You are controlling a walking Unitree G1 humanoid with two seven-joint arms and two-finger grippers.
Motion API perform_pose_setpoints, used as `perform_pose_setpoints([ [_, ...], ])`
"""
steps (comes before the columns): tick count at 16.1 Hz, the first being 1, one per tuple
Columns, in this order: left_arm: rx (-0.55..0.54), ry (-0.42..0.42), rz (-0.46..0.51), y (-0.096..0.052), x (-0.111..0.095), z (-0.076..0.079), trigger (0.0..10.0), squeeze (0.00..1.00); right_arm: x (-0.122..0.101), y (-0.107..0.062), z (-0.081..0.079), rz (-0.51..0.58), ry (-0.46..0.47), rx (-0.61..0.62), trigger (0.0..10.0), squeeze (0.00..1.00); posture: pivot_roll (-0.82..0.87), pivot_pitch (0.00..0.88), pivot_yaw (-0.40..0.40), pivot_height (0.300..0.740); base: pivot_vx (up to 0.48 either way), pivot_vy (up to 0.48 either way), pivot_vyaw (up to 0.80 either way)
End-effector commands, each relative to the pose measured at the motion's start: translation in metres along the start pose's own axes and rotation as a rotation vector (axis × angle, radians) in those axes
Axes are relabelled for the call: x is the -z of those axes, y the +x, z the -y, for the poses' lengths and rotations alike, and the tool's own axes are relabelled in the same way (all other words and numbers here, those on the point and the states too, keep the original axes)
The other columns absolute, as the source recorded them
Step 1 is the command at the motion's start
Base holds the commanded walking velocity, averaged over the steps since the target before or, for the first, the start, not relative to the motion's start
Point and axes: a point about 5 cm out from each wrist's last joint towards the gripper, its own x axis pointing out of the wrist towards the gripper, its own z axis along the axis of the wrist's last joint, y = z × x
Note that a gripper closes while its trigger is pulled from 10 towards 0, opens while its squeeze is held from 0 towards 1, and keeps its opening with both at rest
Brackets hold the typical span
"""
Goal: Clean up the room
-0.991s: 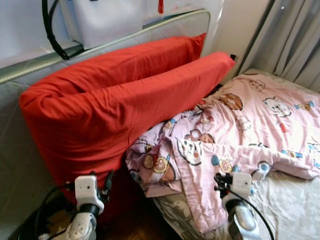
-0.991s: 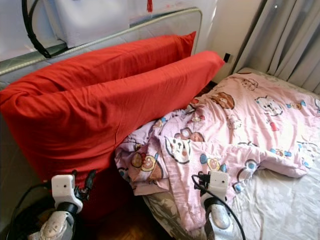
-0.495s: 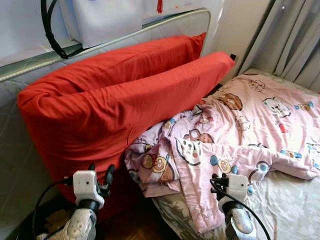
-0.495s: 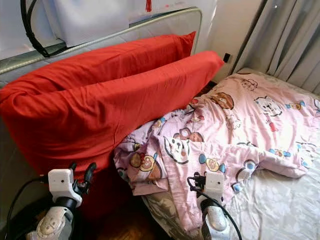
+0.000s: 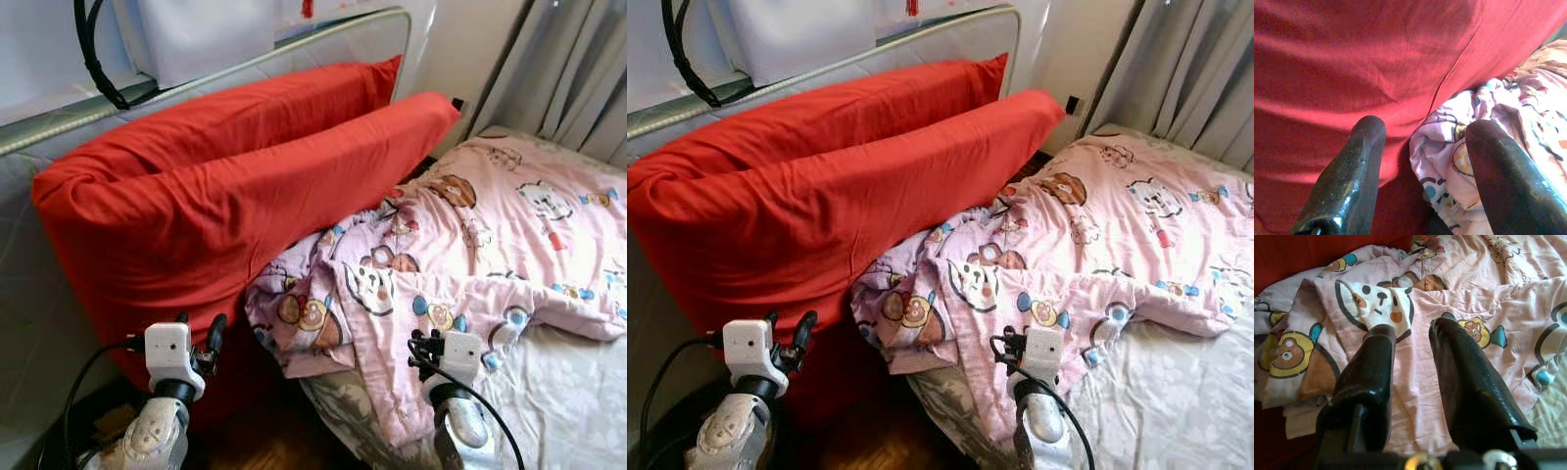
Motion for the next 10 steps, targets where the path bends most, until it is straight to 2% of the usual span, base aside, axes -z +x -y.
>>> perform_pose_setpoints([
  [1,0.009,0.016,0.001,0.0015,-0.0041,0.0006,10.0,0.0,0.0012,-0.0003,0.0004,-0.016,-0.006,0.008,10.0,0.0,0.11,0.117,-0.042,0.702,0.0,0.0,0.0],
  [4,0.01,0.016,-0.003,0.0017,-0.0049,0.0009,10.0,0.0,-0.0018,-0.0013,0.0012,0.022,0.003,0.008,10.0,0.0,0.11,0.125,-0.044,0.687,0.0,0.0,0.0],
  [10,-0.001,0.017,-0.015,-0.0003,-0.003,0.0002,10.0,0.0,-0.0009,0.0006,0.0,-0.006,-0.02,-0.003,10.0,0.0,0.12,0.121,-0.051,0.687,0.0,0.0,0.0],
])
